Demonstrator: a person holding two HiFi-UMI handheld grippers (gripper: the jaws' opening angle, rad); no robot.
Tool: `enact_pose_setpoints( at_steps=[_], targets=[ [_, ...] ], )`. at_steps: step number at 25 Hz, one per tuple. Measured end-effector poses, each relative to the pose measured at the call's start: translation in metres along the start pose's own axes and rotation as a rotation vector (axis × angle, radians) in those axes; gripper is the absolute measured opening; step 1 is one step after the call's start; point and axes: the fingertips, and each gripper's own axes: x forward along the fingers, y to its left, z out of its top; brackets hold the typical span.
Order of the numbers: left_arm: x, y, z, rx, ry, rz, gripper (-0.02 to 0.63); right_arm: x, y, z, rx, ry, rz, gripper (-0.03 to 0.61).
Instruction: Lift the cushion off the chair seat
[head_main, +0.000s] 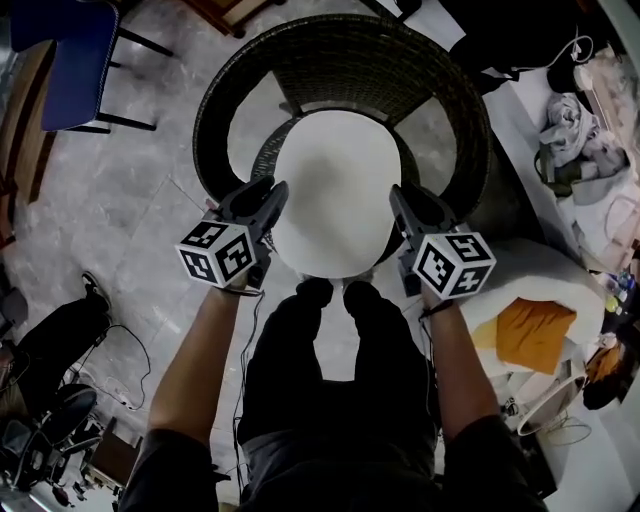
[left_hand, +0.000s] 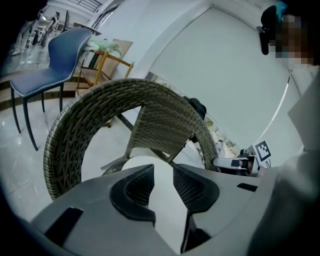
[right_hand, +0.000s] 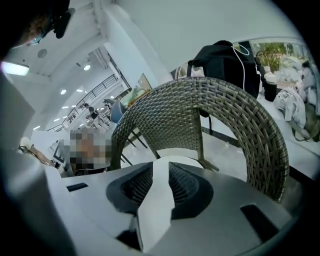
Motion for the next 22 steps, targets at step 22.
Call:
enact_pose_setpoints(
  at_steps=[22],
  targets=[
    [0.043, 0.094, -0.115, -0.076, 0.227, 0.161, 0.239, 0.059, -0.081, -0.123, 0.137, 0.157, -0.219, 0.235]
  ],
)
